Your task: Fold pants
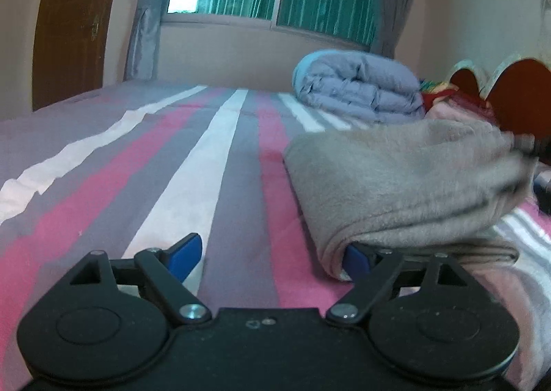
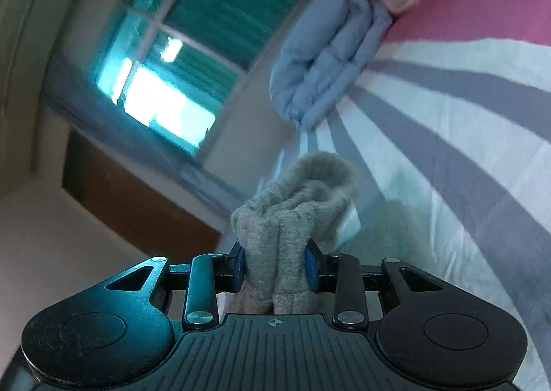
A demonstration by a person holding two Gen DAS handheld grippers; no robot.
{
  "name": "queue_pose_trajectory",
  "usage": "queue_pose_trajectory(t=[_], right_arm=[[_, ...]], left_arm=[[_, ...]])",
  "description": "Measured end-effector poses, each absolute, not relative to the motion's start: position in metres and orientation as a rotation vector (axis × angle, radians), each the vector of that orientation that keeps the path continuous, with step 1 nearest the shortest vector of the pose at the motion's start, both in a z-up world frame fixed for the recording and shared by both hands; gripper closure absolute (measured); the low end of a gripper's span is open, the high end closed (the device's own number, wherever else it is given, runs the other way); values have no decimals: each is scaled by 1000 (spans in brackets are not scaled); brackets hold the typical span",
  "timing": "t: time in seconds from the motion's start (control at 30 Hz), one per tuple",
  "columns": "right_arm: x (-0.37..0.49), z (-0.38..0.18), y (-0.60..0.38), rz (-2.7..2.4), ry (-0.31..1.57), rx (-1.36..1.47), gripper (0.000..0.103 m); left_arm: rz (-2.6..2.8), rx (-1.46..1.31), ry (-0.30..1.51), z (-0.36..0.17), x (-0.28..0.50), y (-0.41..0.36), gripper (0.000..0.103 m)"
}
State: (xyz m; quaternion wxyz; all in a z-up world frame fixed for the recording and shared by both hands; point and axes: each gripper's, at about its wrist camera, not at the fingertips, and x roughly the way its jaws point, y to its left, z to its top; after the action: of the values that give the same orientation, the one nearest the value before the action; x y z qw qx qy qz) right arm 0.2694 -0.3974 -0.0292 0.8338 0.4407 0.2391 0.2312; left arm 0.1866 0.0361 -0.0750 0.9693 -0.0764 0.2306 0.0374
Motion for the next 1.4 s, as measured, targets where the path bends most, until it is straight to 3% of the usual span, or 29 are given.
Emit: queue_pose_trajectory(t=[0.13, 0.5, 0.57, 0.67, 0.9, 0.93, 0.97, 1.0, 1.17, 1.23, 1.3, 1.4], right_arm=[[279, -93, -398, 356, 774, 937, 69], [277, -91, -396, 390, 734, 882, 64], [280, -92, -391, 385, 730, 914, 54], [267, -81, -398, 360, 694, 899, 51], [226, -46, -406, 312, 528, 732, 51], [224, -40, -399, 329, 511, 676, 61], [224, -34, -388, 357, 499, 606, 81], [224, -29, -376, 384, 495, 537, 85], [232, -24, -329, 426, 469, 326, 85], [246, -39, -316, 364, 567, 250, 85], [248, -57, -315, 349, 616, 205, 85], [242, -58, -320, 387, 585, 226, 85]], left_arm=[[77, -169, 501, -77, 190, 40, 23], [87, -148, 536, -77, 194, 39, 17], [71, -144, 544, -73, 189, 39, 19], [39, -154, 533, -63, 175, 41, 18], [75, -241, 361, -35, 154, 54, 18], [71, -250, 362, -33, 162, 54, 19], [61, -259, 360, -31, 171, 53, 19], [48, -256, 362, -29, 180, 51, 19], [9, -167, 507, -44, 231, 29, 22], [-2, -143, 605, -67, 246, 24, 20], [-14, -207, 582, -77, 243, 33, 17], [-14, -256, 529, -73, 234, 43, 21]])
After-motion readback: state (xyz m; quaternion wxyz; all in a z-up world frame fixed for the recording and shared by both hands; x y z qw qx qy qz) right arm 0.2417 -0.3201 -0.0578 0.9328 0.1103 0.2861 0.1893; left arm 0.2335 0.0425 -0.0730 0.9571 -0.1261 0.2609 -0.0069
